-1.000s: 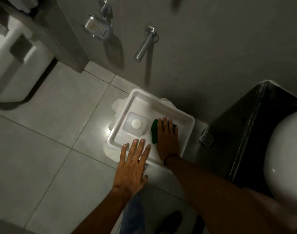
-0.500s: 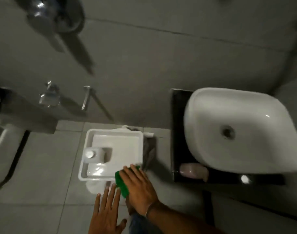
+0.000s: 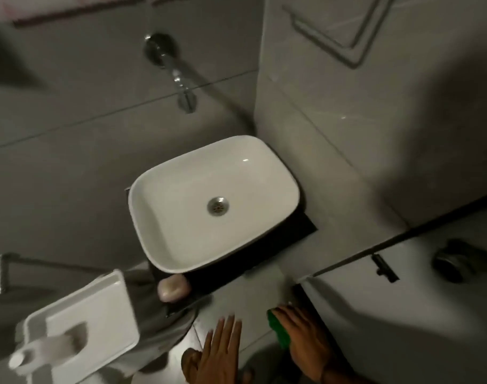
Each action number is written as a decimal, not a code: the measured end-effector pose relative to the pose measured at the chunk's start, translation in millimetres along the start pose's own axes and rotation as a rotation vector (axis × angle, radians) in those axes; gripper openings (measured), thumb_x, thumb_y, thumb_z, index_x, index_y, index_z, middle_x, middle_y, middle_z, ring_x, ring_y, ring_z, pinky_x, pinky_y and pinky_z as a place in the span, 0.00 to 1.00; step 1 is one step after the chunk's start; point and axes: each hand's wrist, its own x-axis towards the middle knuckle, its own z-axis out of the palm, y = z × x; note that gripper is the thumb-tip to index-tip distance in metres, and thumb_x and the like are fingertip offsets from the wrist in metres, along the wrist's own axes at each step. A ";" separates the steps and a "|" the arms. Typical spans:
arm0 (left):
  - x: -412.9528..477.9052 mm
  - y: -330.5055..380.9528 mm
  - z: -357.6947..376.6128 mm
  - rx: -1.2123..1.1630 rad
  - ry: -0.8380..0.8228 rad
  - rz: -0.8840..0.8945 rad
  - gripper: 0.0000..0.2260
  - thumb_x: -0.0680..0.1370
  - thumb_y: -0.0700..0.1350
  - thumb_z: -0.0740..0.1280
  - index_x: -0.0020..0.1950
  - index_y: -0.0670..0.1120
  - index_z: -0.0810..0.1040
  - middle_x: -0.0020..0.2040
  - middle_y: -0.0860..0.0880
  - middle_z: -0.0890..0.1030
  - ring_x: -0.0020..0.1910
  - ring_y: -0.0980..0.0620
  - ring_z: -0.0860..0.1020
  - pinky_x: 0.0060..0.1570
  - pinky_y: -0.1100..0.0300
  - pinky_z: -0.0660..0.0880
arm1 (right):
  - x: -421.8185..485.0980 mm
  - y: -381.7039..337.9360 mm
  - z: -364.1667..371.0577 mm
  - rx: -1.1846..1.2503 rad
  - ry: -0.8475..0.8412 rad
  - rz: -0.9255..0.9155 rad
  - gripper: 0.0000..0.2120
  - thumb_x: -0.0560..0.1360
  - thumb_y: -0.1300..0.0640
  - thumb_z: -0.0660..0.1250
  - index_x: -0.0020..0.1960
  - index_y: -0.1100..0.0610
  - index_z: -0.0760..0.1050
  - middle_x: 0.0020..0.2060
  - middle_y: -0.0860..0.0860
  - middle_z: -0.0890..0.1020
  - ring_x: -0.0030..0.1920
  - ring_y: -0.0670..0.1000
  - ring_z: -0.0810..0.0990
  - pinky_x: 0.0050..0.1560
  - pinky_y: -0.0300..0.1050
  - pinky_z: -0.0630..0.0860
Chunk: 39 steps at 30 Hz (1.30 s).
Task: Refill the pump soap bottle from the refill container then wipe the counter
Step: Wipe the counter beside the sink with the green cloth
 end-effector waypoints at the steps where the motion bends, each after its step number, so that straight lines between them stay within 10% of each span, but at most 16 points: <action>1: 14.7 12.5 -15.9 0.009 0.090 0.003 0.46 0.60 0.72 0.76 0.72 0.48 0.78 0.67 0.47 0.85 0.66 0.46 0.83 0.74 0.56 0.60 | 5.1 12.0 -10.7 0.024 -0.064 0.078 0.39 0.76 0.66 0.61 0.82 0.44 0.56 0.81 0.42 0.58 0.82 0.49 0.54 0.82 0.43 0.50; 7: 136.1 60.5 -101.6 0.051 0.284 0.279 0.35 0.83 0.61 0.59 0.86 0.45 0.59 0.87 0.45 0.58 0.86 0.41 0.55 0.82 0.44 0.52 | 62.8 73.8 -65.0 -0.027 0.150 0.225 0.39 0.76 0.65 0.67 0.82 0.49 0.57 0.80 0.50 0.62 0.81 0.56 0.58 0.81 0.49 0.51; 16: 242.0 16.4 -170.1 0.494 0.180 0.411 0.31 0.82 0.57 0.55 0.78 0.39 0.74 0.80 0.39 0.72 0.79 0.39 0.71 0.73 0.36 0.73 | 148.5 74.9 -92.8 -0.072 0.354 0.251 0.25 0.78 0.62 0.53 0.72 0.58 0.76 0.69 0.58 0.79 0.72 0.64 0.75 0.67 0.61 0.75; 22: 255.7 8.0 -154.1 0.410 0.296 0.518 0.32 0.83 0.56 0.62 0.82 0.39 0.67 0.83 0.38 0.67 0.82 0.36 0.67 0.76 0.33 0.70 | 183.0 75.6 -61.3 -0.081 0.281 0.370 0.28 0.80 0.59 0.63 0.79 0.55 0.65 0.80 0.56 0.64 0.81 0.63 0.57 0.78 0.64 0.58; 32: 257.5 -6.2 -149.5 0.376 0.278 0.604 0.33 0.86 0.61 0.51 0.88 0.47 0.52 0.89 0.45 0.51 0.87 0.43 0.52 0.83 0.39 0.54 | 176.0 51.3 -32.1 -0.119 0.240 0.176 0.31 0.80 0.54 0.49 0.83 0.55 0.54 0.82 0.56 0.58 0.82 0.64 0.49 0.81 0.64 0.48; 39: 233.8 -22.2 -150.5 0.365 0.253 0.610 0.34 0.84 0.62 0.52 0.88 0.49 0.52 0.88 0.45 0.52 0.87 0.42 0.52 0.82 0.37 0.56 | 173.2 83.8 -56.5 -0.146 0.267 0.222 0.27 0.82 0.57 0.55 0.81 0.56 0.61 0.82 0.56 0.59 0.83 0.61 0.48 0.82 0.60 0.45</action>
